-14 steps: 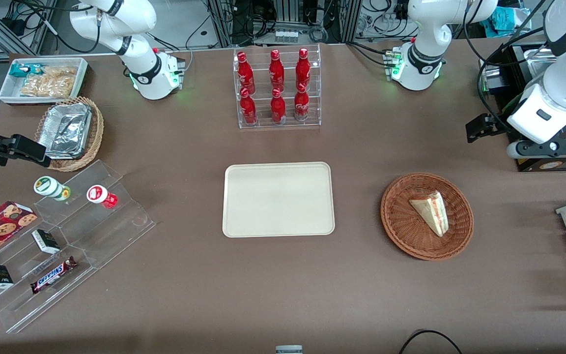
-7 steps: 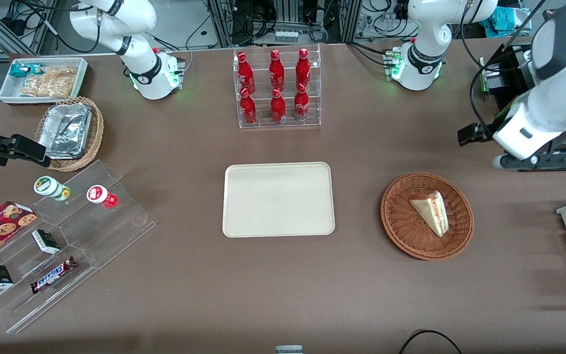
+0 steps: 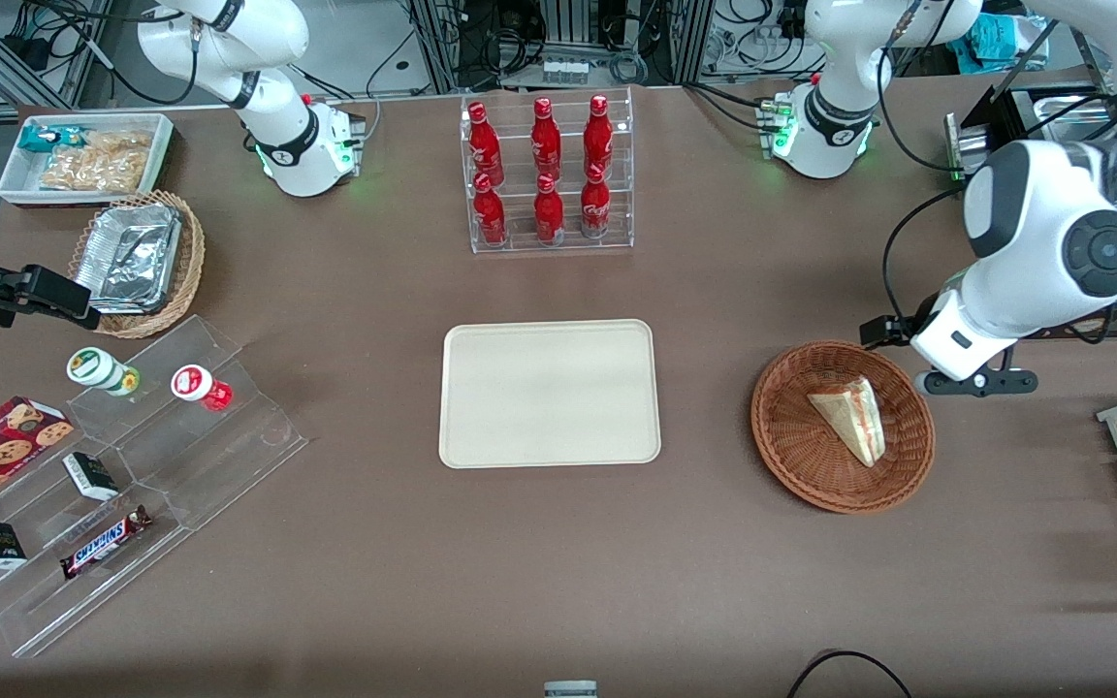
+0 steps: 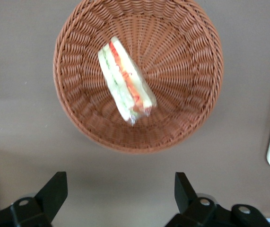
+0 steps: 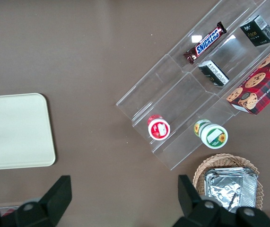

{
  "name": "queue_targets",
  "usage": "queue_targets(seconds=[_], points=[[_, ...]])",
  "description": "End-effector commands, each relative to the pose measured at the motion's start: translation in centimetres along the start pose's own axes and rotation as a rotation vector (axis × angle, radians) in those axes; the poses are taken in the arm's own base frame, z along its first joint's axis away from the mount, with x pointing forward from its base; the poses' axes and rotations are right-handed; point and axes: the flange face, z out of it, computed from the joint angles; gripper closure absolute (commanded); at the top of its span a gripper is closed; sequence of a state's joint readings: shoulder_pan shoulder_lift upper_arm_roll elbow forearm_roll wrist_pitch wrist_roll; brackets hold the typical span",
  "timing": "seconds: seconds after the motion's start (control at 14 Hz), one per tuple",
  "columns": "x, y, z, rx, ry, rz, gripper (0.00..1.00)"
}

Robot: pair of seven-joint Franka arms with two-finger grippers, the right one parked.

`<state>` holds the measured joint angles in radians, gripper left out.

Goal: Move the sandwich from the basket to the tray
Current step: 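Move the left gripper over the wrapped sandwich in the wicker basket, then lower the left gripper and close it on the wrapped sandwich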

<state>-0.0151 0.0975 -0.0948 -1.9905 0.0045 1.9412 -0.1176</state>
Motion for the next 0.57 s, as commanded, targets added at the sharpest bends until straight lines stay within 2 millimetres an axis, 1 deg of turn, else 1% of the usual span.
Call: queue_targets(seconds=[0.0,0.21,0.43,0.5], points=[[-0.7,-0.4,2.5,0.006,0.059,-0.069,0.00],[-0.8,-0.3,5.6,-0.021,0.147,-0.213,0.00],[0.0,-0.1,7.3,-0.049,0.167,-0.422,0.00],[0.5,-0.1,8.2,-0.064,0.176,-0.516,0.00]])
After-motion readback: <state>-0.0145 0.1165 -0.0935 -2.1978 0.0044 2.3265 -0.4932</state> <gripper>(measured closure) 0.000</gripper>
